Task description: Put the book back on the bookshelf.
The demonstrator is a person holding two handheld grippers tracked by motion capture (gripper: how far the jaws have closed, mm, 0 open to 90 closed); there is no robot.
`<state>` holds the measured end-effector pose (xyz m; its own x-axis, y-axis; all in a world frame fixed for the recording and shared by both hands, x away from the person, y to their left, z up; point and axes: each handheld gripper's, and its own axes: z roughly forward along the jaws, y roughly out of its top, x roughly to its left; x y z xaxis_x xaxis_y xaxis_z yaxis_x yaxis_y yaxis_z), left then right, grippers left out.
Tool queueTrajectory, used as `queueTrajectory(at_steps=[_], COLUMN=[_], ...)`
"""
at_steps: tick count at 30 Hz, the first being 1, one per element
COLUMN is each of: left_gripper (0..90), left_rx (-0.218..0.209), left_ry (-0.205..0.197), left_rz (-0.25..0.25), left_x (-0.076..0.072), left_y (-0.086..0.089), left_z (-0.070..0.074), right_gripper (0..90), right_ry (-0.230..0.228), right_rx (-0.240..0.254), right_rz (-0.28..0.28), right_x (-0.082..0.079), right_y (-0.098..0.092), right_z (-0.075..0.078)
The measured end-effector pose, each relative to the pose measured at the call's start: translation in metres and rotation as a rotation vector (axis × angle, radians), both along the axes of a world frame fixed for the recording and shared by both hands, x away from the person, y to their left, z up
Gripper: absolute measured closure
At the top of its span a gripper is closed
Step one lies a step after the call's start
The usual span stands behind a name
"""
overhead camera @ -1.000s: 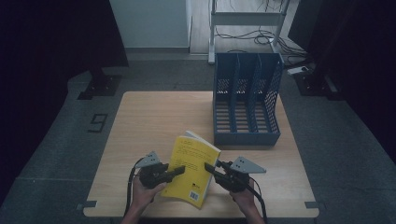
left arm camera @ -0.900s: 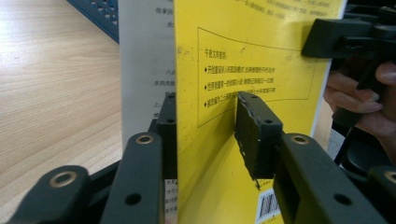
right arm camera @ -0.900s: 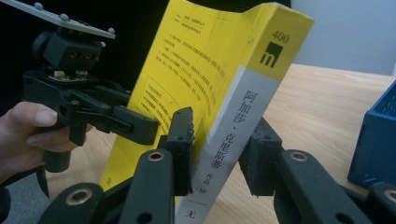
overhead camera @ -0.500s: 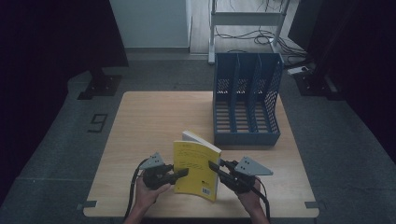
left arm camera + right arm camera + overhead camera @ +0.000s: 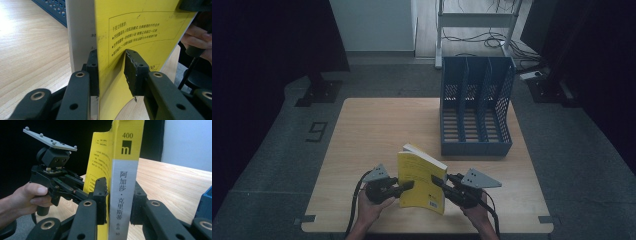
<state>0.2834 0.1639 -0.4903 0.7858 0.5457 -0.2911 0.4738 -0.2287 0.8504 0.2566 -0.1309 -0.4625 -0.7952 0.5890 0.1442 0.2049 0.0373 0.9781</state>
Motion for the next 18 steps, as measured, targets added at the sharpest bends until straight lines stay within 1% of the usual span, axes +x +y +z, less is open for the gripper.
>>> queueTrajectory(at_steps=[8, 11, 12, 13, 18], left_gripper=[66.9, 66.9, 66.9, 66.9, 66.1], left_rx=[0.002, 0.006, 0.006, 0.009, 0.012], left_ry=[-0.008, -0.011, -0.011, -0.014, -0.017], left_rz=[0.010, 0.007, 0.007, 0.003, -0.002], left_x=[-0.001, -0.001, -0.001, -0.002, -0.003], left_y=[-0.001, -0.002, -0.002, -0.003, -0.004], left_z=[-0.001, 0.000, 0.000, 0.001, 0.001], right_gripper=[71.7, 69.2, 69.2, 68.9, 68.8], right_ry=[0.005, -0.011, -0.011, -0.015, 0.002], right_rx=[0.000, -0.032, -0.032, -0.050, -0.039], right_rz=[-0.011, -0.013, -0.013, -0.012, -0.005], right_x=[0.000, -0.002, -0.002, -0.003, -0.001], right_y=[0.002, 0.008, 0.008, 0.012, 0.013], right_z=[-0.001, -0.001, -0.001, -0.001, -0.003])
